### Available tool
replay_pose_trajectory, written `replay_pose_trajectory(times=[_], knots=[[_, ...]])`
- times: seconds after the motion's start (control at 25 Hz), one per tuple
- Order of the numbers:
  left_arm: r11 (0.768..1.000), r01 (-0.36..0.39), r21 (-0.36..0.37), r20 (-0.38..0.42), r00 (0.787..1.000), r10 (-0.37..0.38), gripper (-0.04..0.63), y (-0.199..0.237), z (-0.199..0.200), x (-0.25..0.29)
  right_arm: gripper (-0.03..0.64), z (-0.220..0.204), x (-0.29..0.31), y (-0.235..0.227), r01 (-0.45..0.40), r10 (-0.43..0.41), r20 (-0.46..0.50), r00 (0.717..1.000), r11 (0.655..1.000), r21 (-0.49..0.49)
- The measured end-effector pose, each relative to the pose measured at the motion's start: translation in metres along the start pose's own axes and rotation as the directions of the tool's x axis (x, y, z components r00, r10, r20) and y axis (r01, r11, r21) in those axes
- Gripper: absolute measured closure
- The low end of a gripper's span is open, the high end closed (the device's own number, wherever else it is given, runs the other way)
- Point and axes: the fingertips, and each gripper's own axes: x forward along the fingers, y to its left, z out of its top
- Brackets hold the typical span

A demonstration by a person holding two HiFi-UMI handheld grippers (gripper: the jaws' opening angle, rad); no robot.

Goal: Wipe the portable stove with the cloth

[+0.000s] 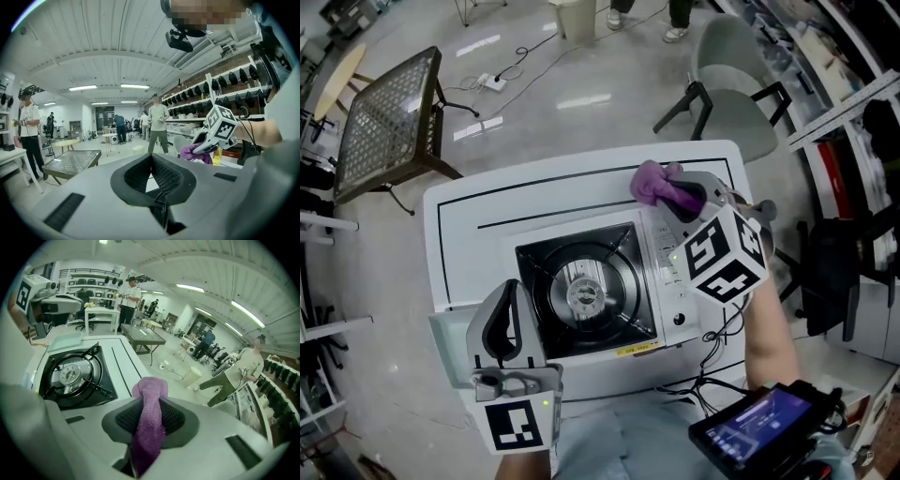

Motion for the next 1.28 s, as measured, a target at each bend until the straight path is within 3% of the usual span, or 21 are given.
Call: replay_pose_trajectory(times=[0.24,0.68,1.28], knots=[[1.0,-0.022,-0.012,-0.027,0.999,0.022,0.577,0.007,-0.003,-0.011,0.508,0.007,-0.003,0.01,-0.009,0.007,0.031,1.0,0.998,0.054],[0.999,-0.031,-0.012,-0.039,0.999,0.03,0.577,0.014,-0.011,-0.035,0.508,-0.016,0.009,0.048,0.011,-0.005,-0.093,0.996,0.998,0.062],[1.0,0.004,0.009,-0.022,1.0,-0.003,0.577,0.003,-0.01,-0.073,0.508,-0.036,-0.023,0.087,0.001,0.012,-0.104,0.995,0.992,0.127]])
